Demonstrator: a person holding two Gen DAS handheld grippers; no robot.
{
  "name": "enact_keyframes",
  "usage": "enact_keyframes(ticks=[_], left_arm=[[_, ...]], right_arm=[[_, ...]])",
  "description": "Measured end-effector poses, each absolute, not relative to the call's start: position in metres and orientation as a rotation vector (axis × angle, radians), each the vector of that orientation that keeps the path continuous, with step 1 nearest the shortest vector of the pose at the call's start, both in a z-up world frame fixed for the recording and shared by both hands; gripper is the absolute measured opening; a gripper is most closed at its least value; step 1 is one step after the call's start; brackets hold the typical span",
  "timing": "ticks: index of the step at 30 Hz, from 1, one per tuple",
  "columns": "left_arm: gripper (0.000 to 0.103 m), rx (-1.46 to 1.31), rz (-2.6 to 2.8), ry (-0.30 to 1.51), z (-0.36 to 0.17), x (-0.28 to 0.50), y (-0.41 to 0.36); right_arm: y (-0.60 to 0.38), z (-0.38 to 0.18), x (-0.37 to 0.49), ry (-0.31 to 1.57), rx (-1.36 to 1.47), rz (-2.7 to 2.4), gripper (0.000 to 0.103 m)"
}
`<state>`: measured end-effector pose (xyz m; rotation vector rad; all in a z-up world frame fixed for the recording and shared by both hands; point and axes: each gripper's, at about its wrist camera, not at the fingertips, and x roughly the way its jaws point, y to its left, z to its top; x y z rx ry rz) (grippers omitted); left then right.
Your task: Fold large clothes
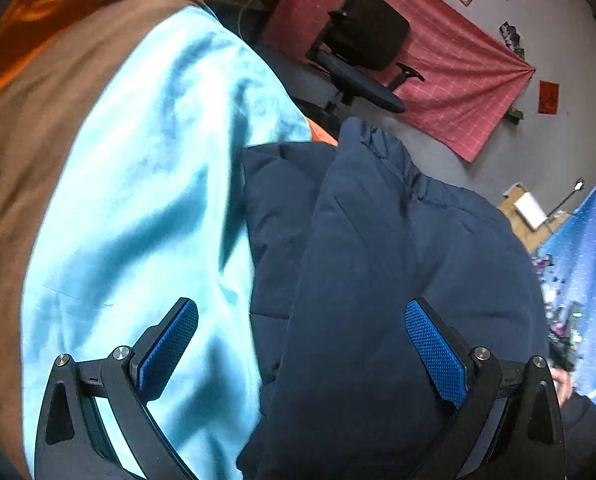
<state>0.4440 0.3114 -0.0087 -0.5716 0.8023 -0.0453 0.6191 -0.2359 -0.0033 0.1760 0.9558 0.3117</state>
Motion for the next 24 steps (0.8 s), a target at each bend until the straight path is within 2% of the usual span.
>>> enact_keyframes(ticks=[4,24], left_arm=[[0.102,-0.612,-0.105,0.81,-0.006,0.447,0.315],[0.102,-0.684,-0.243,0.912,-0.007,0.469,0.324]], right_arm=[[-0.257,-0.031,0.638,1.139,0.413,0.404,0.103],[-0.244,-0.038,0.646,1.253,0.438,0.639,0.103]])
